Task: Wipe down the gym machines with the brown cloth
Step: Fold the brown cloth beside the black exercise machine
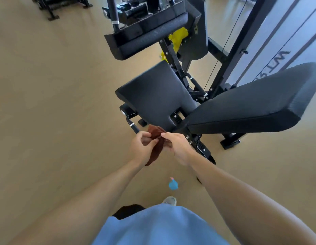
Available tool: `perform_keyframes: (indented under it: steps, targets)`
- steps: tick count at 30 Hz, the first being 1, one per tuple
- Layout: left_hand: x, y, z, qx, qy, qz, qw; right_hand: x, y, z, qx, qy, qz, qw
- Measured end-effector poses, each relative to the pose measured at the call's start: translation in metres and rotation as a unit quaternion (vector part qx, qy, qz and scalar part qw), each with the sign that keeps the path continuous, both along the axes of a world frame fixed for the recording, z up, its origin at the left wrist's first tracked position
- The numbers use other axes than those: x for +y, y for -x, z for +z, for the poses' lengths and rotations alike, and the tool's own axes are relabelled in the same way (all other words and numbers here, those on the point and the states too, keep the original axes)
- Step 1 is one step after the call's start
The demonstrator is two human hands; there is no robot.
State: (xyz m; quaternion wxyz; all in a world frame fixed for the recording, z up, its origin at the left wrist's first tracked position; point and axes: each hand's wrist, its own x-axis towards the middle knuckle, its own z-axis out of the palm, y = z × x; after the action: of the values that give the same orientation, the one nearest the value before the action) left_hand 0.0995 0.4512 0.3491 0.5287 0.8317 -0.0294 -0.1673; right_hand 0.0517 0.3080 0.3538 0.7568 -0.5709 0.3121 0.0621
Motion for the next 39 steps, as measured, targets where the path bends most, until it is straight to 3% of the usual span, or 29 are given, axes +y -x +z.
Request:
perform_keyframes:
  steps: [4, 12, 21, 27, 29, 33, 36, 39]
  targets:
    - [-0.017, -0.023, 0.013, -0.077, 0.016, -0.016, 0.997, -0.007, -0.025, 0.019, -0.012, -0.008, -0.049, 0.999]
    - [-0.035, -0.078, 0.011, -0.215, 0.003, -0.156, 0.964, -0.013, -0.058, 0.035, 0.033, -0.065, -0.156, 0.985]
    - [-0.053, -0.136, 0.007, -0.156, 0.078, -0.228, 0.958, 0.000, -0.088, 0.032, 0.015, -0.152, -0.298, 0.942]
    - [-0.057, -0.152, -0.004, -0.152, 0.066, -0.307, 0.937, 0.010, -0.099, 0.025, -0.001, -0.109, -0.315, 0.943]
    - [-0.060, -0.153, -0.007, -0.118, 0.083, -0.309, 0.940, 0.012, -0.100, 0.025, 0.022, -0.076, -0.322, 0.944]
    - [-0.067, -0.159, -0.002, 0.099, 0.137, -0.223, 0.960, 0.003, -0.097, 0.028, 0.070, 0.015, -0.355, 0.932]
    - [-0.078, -0.180, 0.000, 0.232, 0.135, -0.190, 0.944, -0.012, -0.090, 0.034, 0.086, 0.084, -0.378, 0.918]
    - [-0.088, -0.201, 0.004, 0.319, 0.119, -0.154, 0.928, -0.031, -0.081, 0.039, 0.093, 0.194, -0.325, 0.921]
